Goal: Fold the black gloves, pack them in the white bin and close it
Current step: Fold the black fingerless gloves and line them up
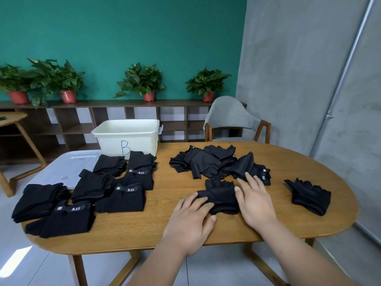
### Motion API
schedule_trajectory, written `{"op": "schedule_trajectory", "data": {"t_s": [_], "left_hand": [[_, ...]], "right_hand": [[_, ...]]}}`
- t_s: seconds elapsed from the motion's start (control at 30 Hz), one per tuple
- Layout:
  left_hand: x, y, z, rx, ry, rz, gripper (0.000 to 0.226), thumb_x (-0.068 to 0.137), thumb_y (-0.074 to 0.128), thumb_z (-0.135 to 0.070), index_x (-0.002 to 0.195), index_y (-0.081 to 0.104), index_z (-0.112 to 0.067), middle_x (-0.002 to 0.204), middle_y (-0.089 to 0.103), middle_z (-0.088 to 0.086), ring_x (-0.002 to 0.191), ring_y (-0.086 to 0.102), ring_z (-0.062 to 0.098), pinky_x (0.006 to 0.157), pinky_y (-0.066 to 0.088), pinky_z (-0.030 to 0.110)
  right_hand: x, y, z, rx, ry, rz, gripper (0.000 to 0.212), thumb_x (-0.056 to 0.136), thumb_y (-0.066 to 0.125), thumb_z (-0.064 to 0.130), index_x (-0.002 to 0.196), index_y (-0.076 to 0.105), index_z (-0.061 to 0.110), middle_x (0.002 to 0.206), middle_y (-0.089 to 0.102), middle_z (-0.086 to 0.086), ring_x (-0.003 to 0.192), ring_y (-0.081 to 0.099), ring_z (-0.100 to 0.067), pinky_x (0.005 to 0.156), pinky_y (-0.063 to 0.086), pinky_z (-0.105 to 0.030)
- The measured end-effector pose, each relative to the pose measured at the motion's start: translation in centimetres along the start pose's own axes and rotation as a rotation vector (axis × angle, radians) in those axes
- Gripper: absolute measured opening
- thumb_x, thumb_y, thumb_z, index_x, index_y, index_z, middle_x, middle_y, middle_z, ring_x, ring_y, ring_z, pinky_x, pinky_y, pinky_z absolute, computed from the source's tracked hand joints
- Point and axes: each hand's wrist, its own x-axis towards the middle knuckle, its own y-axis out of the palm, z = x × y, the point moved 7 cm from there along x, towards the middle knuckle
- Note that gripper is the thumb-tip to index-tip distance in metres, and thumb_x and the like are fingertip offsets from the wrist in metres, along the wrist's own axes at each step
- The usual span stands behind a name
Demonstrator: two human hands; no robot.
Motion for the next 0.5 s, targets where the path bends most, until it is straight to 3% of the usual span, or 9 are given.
{"op": "schedule_trajectory", "data": {"t_s": [0.17, 0.3, 0.4, 0.5], "left_hand": [[0.1, -0.3, 0.5, -0.033, -0.088, -0.013, 0.059, 0.108, 0.017, -0.064, 0.156, 0.040, -0.038, 0.166, 0.033, -0.018, 0.160, 0.005, 0.010, 0.131, 0.005, 0.038], [0.3, -0.1, 0.5, -0.060, -0.096, 0.006, 0.059, 0.107, 0.019, -0.064, 0.157, 0.037, -0.038, 0.167, 0.029, -0.018, 0.159, 0.003, 0.010, 0.131, 0.005, 0.038], [0.4, -0.1, 0.8, -0.066, -0.099, 0.005, 0.058, 0.107, 0.020, -0.064, 0.157, 0.038, -0.038, 0.167, 0.029, -0.018, 0.159, 0.004, 0.011, 0.131, 0.007, 0.038], [0.4, 0.0, 0.9, -0.056, -0.102, -0.003, 0.059, 0.106, 0.021, -0.063, 0.157, 0.038, -0.038, 0.166, 0.030, -0.018, 0.158, 0.007, 0.012, 0.131, 0.009, 0.037]], "right_hand": [[2.8, 1.0, -1.6, -0.231, -0.006, 0.172, 0.064, 0.107, 0.013, 0.062, 0.164, 0.027, 0.036, 0.176, -0.002, 0.008, 0.161, -0.010, -0.023, 0.130, 0.009, -0.047], [3.6, 2.3, -2.2, -0.231, 0.033, 0.254, 0.072, 0.105, 0.011, 0.066, 0.166, 0.021, 0.029, 0.175, 0.002, 0.008, 0.161, -0.011, -0.024, 0.131, 0.006, -0.047], [3.6, 1.7, -2.2, -0.199, 0.029, 0.101, 0.068, 0.109, 0.015, 0.057, 0.164, 0.031, 0.020, 0.173, 0.022, 0.004, 0.161, 0.003, -0.023, 0.131, 0.013, -0.045], [2.6, -0.7, -1.3, -0.149, -0.079, -0.252, 0.053, 0.108, 0.035, 0.038, 0.143, 0.061, 0.009, 0.151, 0.056, -0.006, 0.151, 0.036, -0.027, 0.123, 0.032, -0.047]]}}
